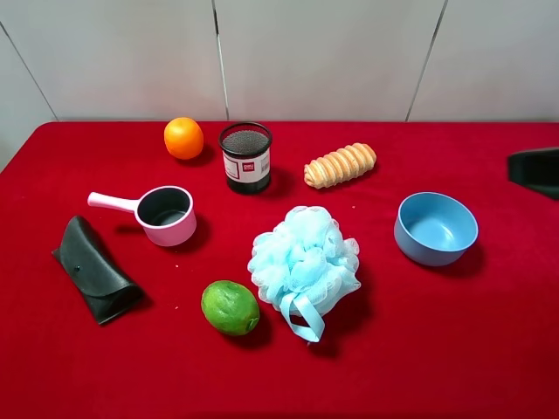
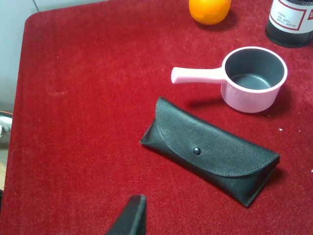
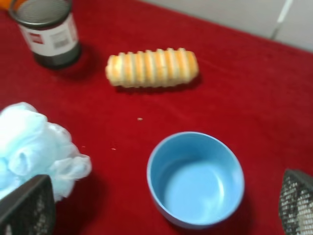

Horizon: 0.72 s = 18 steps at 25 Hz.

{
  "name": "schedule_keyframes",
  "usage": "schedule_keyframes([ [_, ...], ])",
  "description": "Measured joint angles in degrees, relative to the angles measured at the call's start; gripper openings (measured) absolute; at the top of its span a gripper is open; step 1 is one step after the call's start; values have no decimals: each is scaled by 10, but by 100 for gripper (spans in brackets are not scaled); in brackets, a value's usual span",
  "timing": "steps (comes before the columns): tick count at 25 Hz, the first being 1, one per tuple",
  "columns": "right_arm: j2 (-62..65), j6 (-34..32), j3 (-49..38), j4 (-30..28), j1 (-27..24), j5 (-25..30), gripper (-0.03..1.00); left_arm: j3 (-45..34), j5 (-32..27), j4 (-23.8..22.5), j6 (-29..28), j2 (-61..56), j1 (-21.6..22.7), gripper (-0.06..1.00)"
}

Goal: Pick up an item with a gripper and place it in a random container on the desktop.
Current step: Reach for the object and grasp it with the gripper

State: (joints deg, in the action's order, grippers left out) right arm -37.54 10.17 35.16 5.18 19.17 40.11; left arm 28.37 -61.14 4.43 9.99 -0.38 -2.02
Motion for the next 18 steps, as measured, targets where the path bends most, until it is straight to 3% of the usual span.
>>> schedule_keyframes([
  [18,-178,-42,0,-16,173,-168,69,0,0,0,0,0,0,99],
])
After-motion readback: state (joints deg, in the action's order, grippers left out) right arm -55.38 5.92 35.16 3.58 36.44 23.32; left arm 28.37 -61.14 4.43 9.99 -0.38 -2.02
